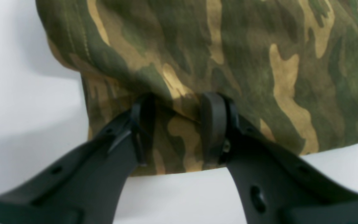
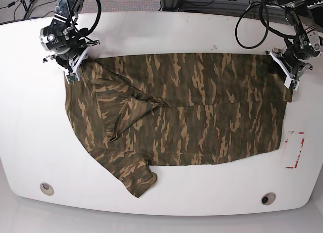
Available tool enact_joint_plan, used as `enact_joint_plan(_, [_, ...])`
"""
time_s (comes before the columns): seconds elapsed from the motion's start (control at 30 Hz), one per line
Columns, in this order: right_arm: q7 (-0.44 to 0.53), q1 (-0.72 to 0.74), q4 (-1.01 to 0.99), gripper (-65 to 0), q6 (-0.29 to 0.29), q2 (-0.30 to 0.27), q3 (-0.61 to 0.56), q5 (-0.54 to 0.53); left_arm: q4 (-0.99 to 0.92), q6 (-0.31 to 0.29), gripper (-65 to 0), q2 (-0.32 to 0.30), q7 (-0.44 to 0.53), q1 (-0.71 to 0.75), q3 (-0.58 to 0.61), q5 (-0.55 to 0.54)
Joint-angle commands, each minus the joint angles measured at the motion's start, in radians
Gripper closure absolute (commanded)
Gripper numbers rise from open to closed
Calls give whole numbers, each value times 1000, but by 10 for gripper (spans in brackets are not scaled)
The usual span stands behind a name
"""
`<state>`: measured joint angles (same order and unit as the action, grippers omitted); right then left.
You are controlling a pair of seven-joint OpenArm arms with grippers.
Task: Fold the T-shirt properly
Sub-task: 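Lift the shirt edge with both grippers, stretching it between them, then drag the held shirt edge with both grippers toward the robot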
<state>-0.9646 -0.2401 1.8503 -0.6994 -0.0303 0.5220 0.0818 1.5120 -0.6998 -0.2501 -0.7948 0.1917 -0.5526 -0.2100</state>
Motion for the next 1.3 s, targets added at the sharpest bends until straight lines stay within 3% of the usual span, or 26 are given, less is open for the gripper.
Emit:
enact_joint_plan(0.0, [17,5,24,-87,1,-15,3,2,3,2,-214,-13,-21,2,-2,24])
enact_joint_plan(0.1, [17,5,36,-52,1,-50,3,0,3,2,-214,-21,-21,2,-2,24])
enact_joint_plan(0.63, [22,87,-50,-71,1,-196,2,0,-75,2,-214,-84,-19,-2,3,22])
enact_joint_plan(0.77, [16,107,-48,-162,1,-198,2,2,-74,2,-214,-84,-19,-2,3,21])
enact_joint_plan(1.0, [-37,101,51,-430,1,-187,2,0,-49,2,-217,-81,-22,-4,4,16])
enact_joint_plan(1.07, [-78,91,98,-485,1,-156,2,-3,-21,2,-221,-79,-25,-4,4,16])
enact_joint_plan(1.27, [-130,58,163,-503,1,-89,5,-73,54,2,-324,-51,-27,-4,3,16])
